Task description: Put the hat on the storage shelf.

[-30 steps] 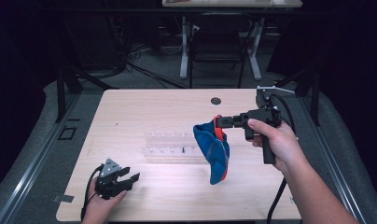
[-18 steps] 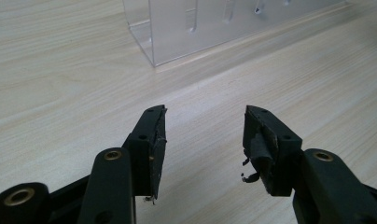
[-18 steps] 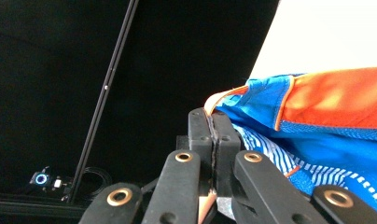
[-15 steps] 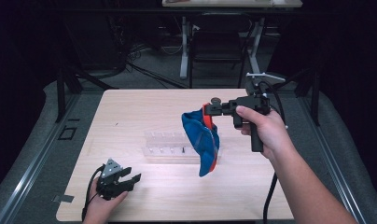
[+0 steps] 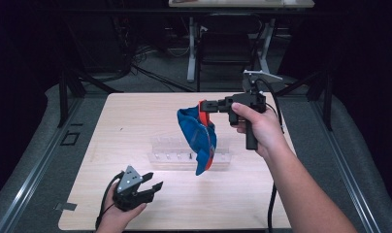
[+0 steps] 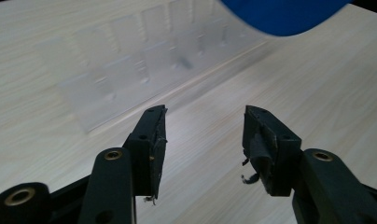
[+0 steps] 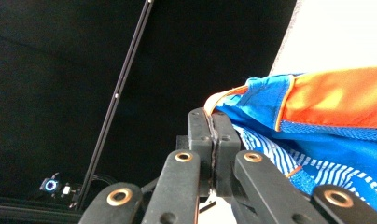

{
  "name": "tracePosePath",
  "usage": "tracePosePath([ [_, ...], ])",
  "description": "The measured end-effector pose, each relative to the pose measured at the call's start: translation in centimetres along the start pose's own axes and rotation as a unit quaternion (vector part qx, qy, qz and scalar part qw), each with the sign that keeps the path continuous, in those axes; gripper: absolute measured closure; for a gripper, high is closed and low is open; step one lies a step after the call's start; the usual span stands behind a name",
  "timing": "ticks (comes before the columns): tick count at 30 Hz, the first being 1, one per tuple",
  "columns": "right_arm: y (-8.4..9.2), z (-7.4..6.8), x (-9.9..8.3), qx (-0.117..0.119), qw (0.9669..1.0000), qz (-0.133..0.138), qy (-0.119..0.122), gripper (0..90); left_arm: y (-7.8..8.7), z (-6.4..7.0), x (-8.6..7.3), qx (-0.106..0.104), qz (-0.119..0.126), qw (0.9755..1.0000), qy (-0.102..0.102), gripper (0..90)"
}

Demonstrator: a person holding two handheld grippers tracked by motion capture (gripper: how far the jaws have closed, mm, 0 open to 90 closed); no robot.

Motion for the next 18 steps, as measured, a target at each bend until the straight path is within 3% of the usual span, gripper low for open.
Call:
tracePosePath([
  [7, -1.2, -0.4, 0.5, -0.002, 1.0, 0.001, 0.002, 89.9, -1.8, 3.3, 2.9, -0.007, 0.012, 0.9985, -0.052, 55.2],
  [18, -2.2, -0.3, 1.0, -0.007, 0.9999, 0.009, 0.002, 89.9, -2.8, 5.0, 5.7, -0.007, 0.03, 0.9971, -0.069, 61.0],
])
Point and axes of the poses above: each handheld gripper's, and its own axes: y roughly backward along the jaws, x roughly out of its top, z roughly to its right, the point moved 1 cm from there along -y, roughly forward along the jaws, and after that the axes turned 1 degree about -y, right-handed, at the moved point
